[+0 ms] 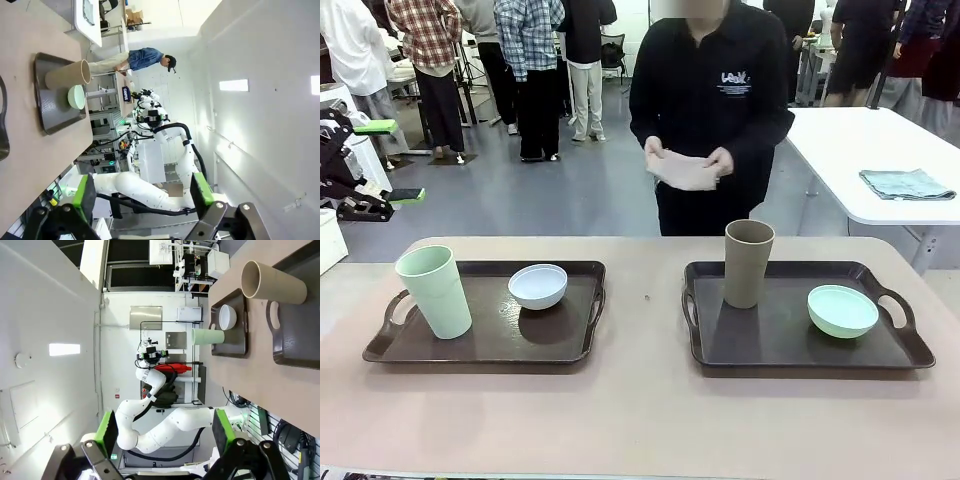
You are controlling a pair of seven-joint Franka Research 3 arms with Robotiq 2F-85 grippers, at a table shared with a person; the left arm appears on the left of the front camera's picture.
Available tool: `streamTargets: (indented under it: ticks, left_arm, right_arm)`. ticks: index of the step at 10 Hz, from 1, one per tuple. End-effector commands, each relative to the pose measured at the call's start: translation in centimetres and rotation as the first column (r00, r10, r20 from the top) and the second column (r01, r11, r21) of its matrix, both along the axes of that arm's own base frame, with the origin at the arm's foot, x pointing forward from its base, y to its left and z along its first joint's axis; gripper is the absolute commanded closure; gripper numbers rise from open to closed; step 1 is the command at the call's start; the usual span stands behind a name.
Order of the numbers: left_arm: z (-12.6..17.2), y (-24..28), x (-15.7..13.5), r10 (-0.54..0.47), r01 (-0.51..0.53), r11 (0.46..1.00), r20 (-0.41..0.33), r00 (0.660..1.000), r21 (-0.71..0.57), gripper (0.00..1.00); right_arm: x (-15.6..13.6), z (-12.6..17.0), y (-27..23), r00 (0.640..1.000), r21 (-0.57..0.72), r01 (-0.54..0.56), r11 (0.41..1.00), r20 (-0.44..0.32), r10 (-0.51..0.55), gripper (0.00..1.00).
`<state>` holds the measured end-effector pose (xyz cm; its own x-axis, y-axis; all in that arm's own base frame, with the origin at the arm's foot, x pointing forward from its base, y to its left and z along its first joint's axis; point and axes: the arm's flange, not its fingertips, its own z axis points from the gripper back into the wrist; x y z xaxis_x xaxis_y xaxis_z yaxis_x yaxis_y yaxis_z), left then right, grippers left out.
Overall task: Set up a tray with a mat and arrange the tableware.
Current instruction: Pick up the Picnic Bowl and Reusable plastic cup from the Handle tray in front of the human's position and hold them in the air.
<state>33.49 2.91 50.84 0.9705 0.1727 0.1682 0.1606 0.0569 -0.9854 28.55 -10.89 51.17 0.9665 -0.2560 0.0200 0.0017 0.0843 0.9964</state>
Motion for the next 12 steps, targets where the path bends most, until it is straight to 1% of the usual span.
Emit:
streamTargets:
  ticks: [1, 12]
  left_arm:
    - [-0.22, -0.11, 0.12, 0.002, -0.002, 1.0, 0.027, 1.0, -0.017, 0.0]
    - [-0.22, -0.11, 0.12, 0.002, -0.002, 1.0, 0.027, 1.0, -0.017, 0.0]
  right_arm:
    - [0.1, -0.07, 0.17, 1.0, 0.004, 0.012, 1.0, 0.005, -0.012, 0.0]
    - [0.1, -0.07, 0.17, 1.0, 0.004, 0.012, 1.0, 0.005, -0.012, 0.0]
